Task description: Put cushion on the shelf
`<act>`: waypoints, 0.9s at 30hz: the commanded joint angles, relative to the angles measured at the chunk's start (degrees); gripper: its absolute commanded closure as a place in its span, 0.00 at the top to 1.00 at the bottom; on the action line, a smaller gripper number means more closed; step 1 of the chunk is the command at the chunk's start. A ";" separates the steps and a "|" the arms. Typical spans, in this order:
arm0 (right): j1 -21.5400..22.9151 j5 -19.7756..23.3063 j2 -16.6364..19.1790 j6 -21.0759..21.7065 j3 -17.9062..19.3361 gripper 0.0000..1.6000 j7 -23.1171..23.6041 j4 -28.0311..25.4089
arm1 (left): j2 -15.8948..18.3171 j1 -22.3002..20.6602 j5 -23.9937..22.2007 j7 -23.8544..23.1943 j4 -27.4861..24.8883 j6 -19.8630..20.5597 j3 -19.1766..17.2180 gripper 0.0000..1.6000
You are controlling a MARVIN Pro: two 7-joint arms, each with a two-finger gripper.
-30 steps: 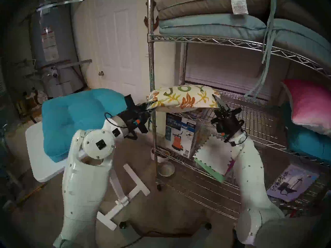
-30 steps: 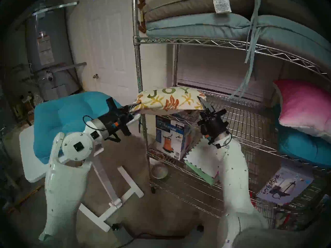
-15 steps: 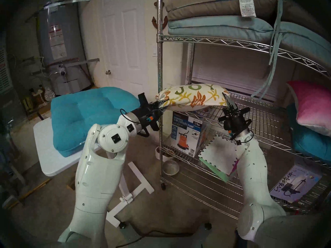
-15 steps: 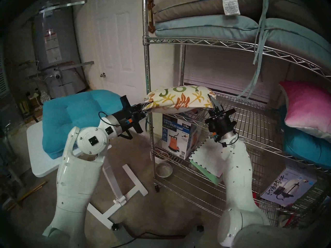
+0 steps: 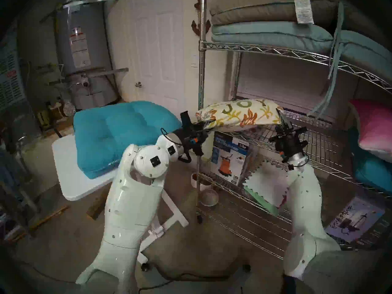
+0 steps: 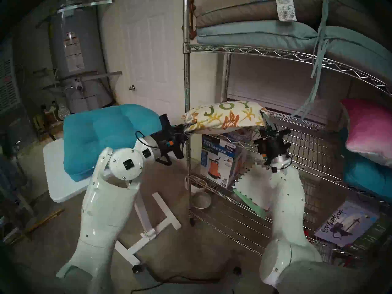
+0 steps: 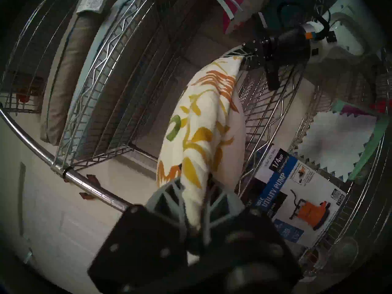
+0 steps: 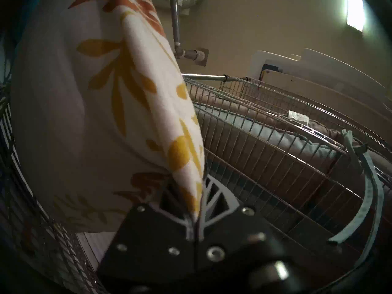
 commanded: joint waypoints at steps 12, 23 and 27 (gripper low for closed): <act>7.76 1.44 6.56 1.48 12.10 0.00 3.83 3.84 | -1.42 -1.45 2.37 1.32 0.23 0.85 1.20 0.00; 9.35 0.58 6.61 0.34 12.15 0.00 5.04 -2.75 | -1.18 -2.00 2.83 1.13 -0.72 0.73 1.52 0.00; 9.08 -0.03 6.30 0.34 12.46 0.00 5.50 -4.14 | -1.21 -2.13 2.93 0.93 -0.72 0.59 1.78 0.00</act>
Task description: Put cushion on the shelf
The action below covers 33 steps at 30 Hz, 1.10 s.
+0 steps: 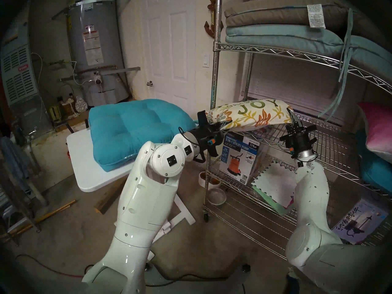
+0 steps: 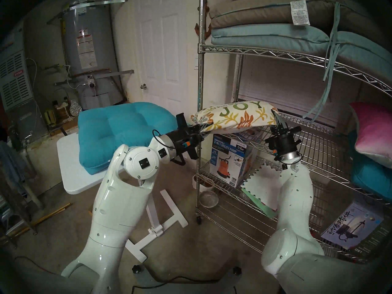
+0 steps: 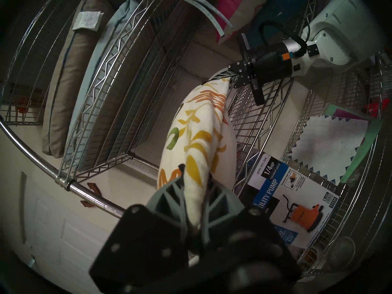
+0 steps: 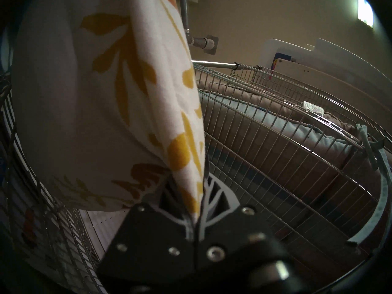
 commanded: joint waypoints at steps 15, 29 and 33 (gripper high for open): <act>6.98 -0.27 6.36 0.67 6.11 0.00 1.71 -10.56 | 1.27 -1.08 0.69 0.80 -1.70 0.56 -2.72 0.00; 9.66 -2.97 7.98 0.77 7.21 0.00 5.65 -10.94 | 1.96 -2.53 0.82 1.04 -0.89 0.81 -3.65 0.00; 10.37 -3.76 8.34 0.79 7.33 0.00 6.62 -10.16 | 2.23 -3.02 0.92 1.06 -0.06 0.87 -3.99 0.00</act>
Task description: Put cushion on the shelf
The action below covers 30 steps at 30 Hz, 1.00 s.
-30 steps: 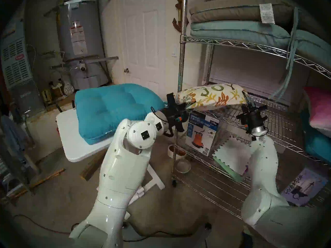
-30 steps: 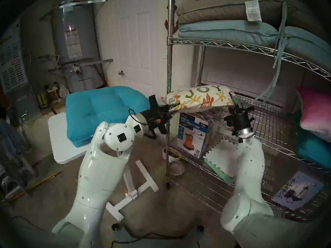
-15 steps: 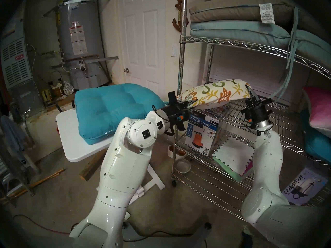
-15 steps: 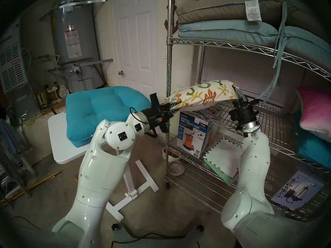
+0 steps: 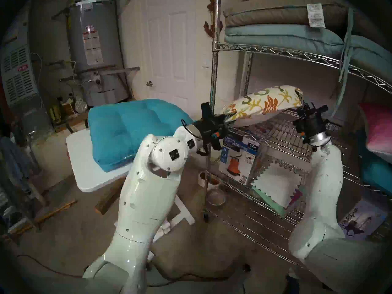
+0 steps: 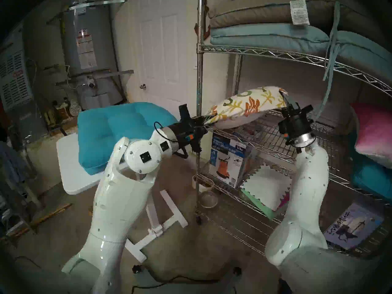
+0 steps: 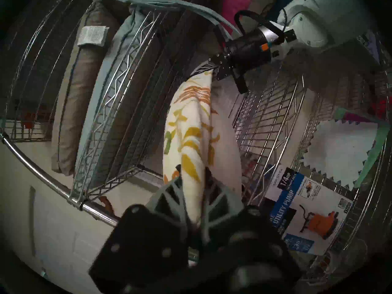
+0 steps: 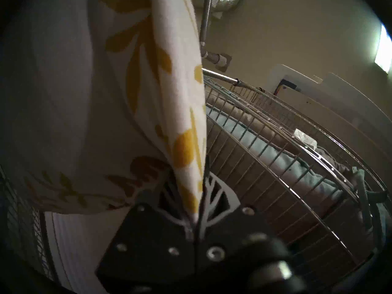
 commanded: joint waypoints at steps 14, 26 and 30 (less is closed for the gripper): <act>8.19 -1.53 6.30 1.24 5.29 0.00 3.77 2.53 | 3.17 -4.35 0.88 1.21 6.35 0.78 -6.12 0.00; 11.80 -3.31 9.48 0.99 5.59 0.00 6.16 6.66 | 2.10 -7.63 0.67 1.42 10.08 -0.13 -4.71 0.00; 12.22 -3.87 7.80 1.36 7.01 0.00 6.83 6.95 | 1.54 -8.93 0.65 1.52 11.40 -0.46 -3.99 0.00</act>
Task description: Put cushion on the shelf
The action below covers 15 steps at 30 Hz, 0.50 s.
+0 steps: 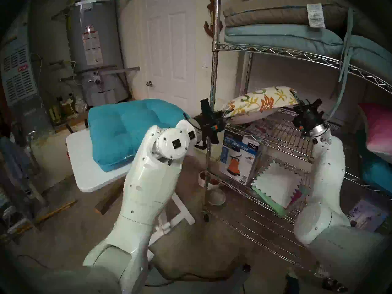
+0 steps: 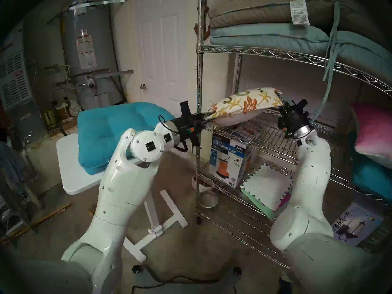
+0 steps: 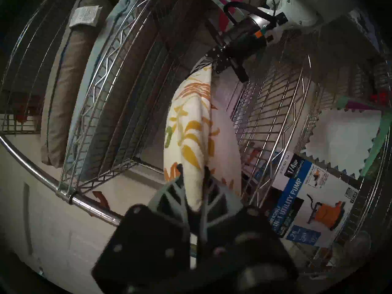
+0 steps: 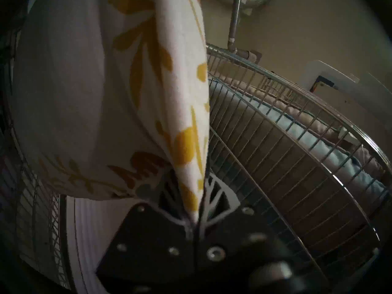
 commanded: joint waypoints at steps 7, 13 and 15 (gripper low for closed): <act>7.16 0.39 6.52 1.49 7.33 0.00 1.32 1.64 | 1.00 -3.91 0.69 1.01 3.99 0.14 -1.95 0.00; 7.89 -0.47 6.75 1.64 9.16 0.00 2.37 3.09 | 0.34 -5.57 0.87 1.16 6.36 -0.30 -0.63 0.00; 8.14 -0.81 6.88 1.66 9.85 0.00 2.76 3.60 | 0.16 -6.15 0.97 1.21 7.32 -0.46 -0.17 0.00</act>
